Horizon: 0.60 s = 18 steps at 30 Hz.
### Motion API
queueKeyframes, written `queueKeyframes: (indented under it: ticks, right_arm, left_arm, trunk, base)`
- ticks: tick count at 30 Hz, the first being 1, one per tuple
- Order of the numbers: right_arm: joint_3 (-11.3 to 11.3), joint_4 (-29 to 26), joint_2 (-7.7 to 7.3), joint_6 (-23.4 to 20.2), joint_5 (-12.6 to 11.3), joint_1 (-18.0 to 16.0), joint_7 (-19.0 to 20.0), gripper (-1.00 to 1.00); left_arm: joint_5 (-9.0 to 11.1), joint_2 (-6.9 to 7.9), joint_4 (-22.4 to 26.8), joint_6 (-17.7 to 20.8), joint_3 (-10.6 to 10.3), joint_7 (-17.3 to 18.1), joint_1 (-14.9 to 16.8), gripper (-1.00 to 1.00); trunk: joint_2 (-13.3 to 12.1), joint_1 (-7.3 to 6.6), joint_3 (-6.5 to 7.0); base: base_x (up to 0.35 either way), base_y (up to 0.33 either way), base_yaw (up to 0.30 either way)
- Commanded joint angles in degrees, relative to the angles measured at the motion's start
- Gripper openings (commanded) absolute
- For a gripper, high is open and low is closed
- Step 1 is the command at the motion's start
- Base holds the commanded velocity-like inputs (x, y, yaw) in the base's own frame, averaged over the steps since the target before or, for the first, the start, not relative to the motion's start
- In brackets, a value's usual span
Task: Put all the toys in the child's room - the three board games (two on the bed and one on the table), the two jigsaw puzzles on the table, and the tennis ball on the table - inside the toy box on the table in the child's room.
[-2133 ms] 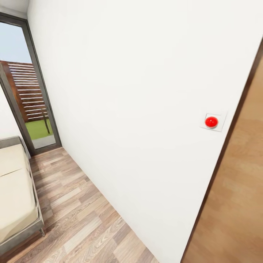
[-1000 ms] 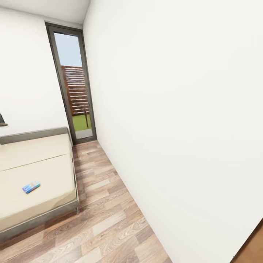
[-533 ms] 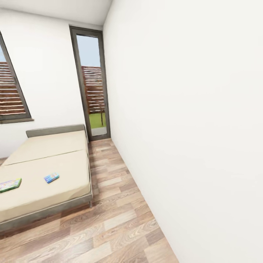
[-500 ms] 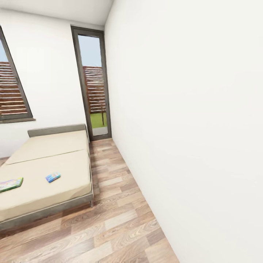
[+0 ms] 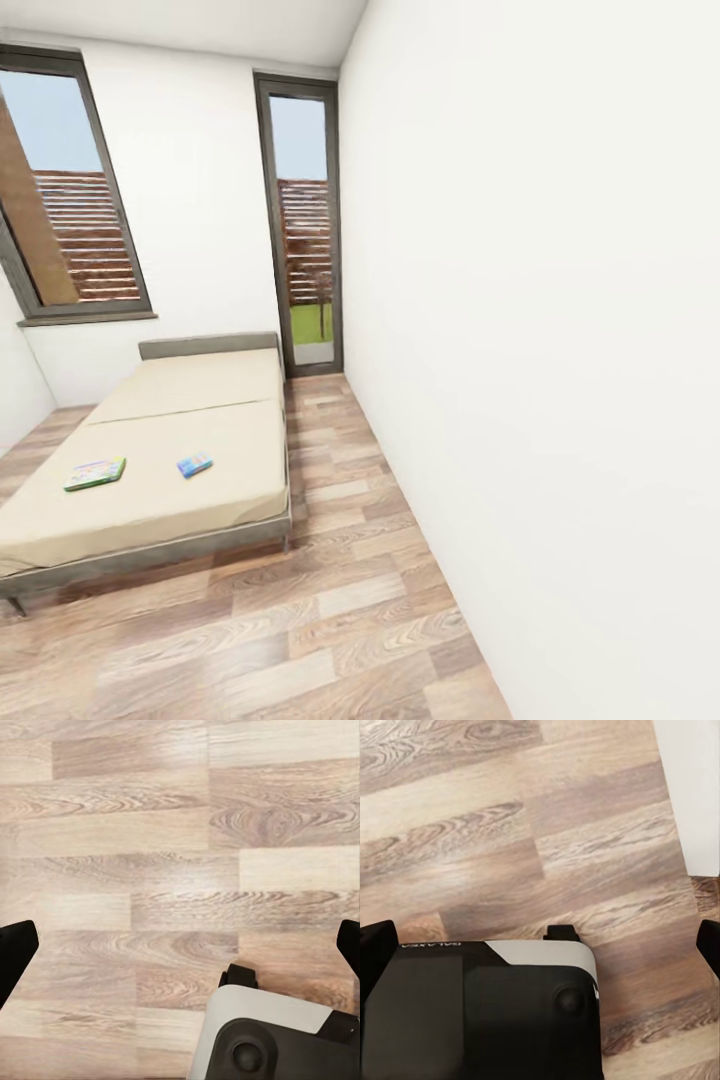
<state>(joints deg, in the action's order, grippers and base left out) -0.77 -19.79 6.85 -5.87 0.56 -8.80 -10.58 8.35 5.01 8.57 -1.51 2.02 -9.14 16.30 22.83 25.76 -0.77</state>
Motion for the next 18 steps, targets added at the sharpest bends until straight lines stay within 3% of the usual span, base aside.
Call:
queueKeyframes:
  ticks: [1,18]
  right_arm:
    - [-0.1,-0.1,0.00,-0.4,0.1,0.0,-0.2,1.00]
    - [-0.1,-0.1,0.77,-0.4,0.2,0.0,-0.3,1.00]
  left_arm:
    - [0.4,-0.01,0.0,-0.2,0.2,0.0,0.0,1.00]
    - [0.4,-0.03,0.0,-0.2,0.2,0.0,0.0,1.00]
  trunk:
    - [0.1,0.03,-0.12]
    - [0.1,0.03,-0.79]
  base:
    - [0.000,0.000,0.280]
    - [0.000,0.000,0.280]
